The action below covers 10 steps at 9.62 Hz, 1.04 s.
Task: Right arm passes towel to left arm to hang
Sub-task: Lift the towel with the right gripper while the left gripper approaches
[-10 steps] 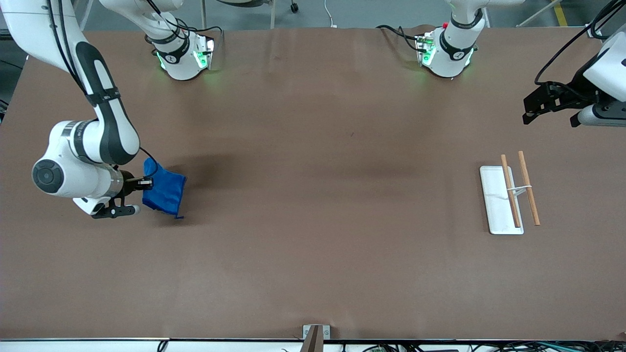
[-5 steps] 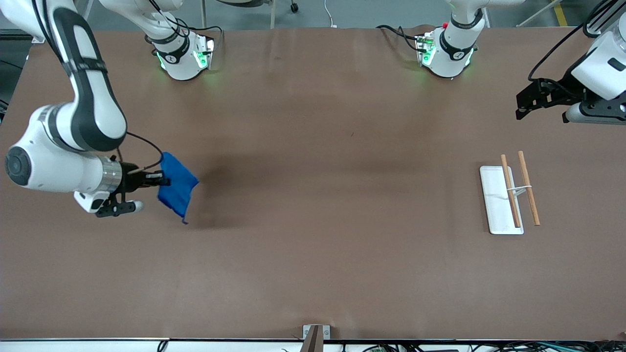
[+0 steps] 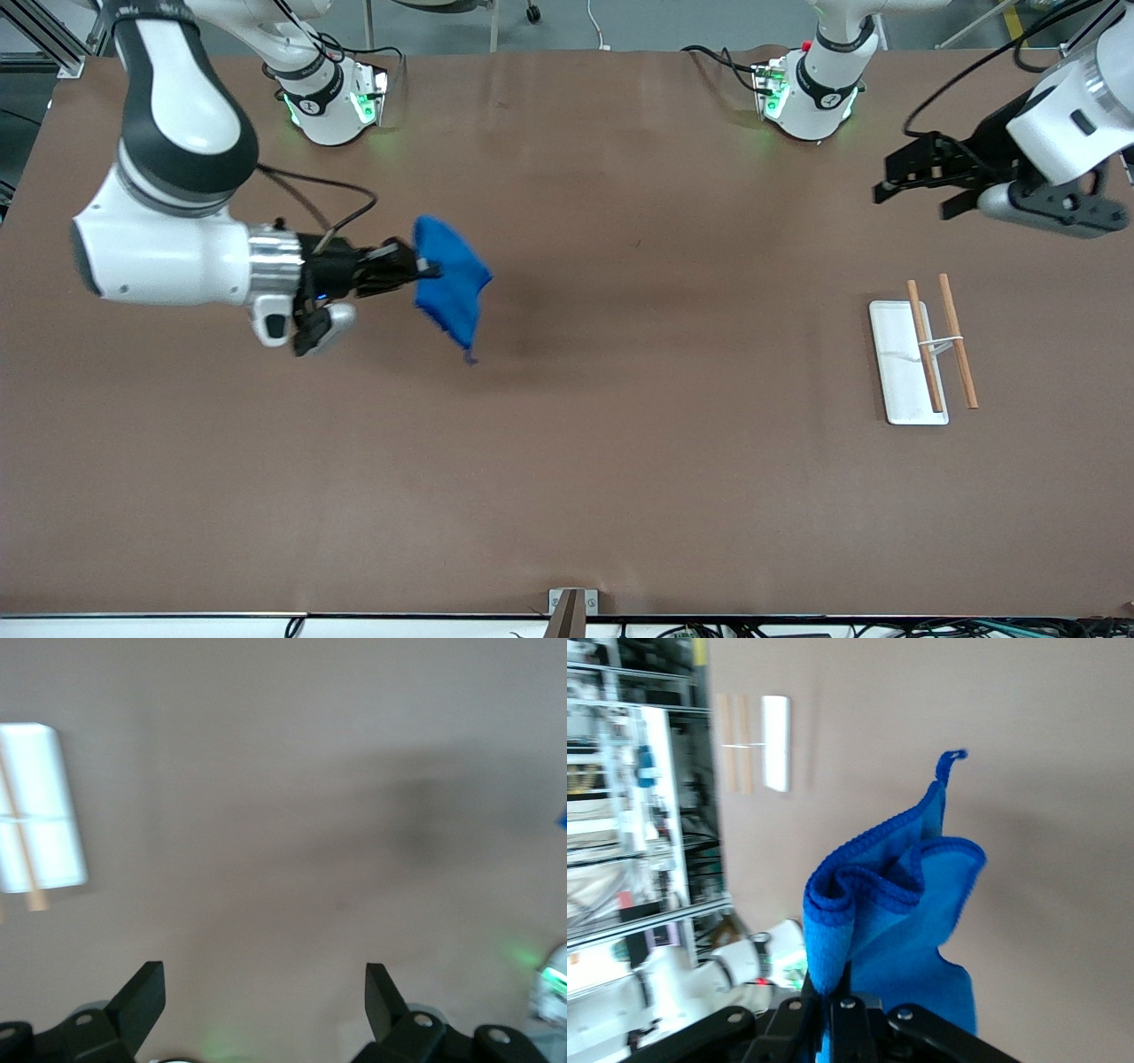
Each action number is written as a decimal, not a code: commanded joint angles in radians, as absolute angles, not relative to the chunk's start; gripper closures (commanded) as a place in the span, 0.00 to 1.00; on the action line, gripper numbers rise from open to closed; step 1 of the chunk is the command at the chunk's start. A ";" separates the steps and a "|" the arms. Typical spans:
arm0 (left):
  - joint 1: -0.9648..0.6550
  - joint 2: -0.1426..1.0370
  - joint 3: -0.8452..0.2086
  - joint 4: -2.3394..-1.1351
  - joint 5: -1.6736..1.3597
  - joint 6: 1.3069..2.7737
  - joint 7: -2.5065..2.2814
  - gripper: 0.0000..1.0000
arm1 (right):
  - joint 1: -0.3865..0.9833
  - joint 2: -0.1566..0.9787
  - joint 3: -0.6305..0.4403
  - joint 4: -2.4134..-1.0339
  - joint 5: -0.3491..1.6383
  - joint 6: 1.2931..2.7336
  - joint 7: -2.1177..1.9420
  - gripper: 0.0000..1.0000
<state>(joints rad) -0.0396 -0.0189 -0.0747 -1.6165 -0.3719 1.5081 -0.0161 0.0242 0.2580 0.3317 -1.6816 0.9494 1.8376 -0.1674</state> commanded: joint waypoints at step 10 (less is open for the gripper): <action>0.043 0.026 -0.052 -2.101 -1.220 1.353 0.538 0.13 | 0.264 0.333 0.491 -1.565 1.422 2.278 -0.178 1.00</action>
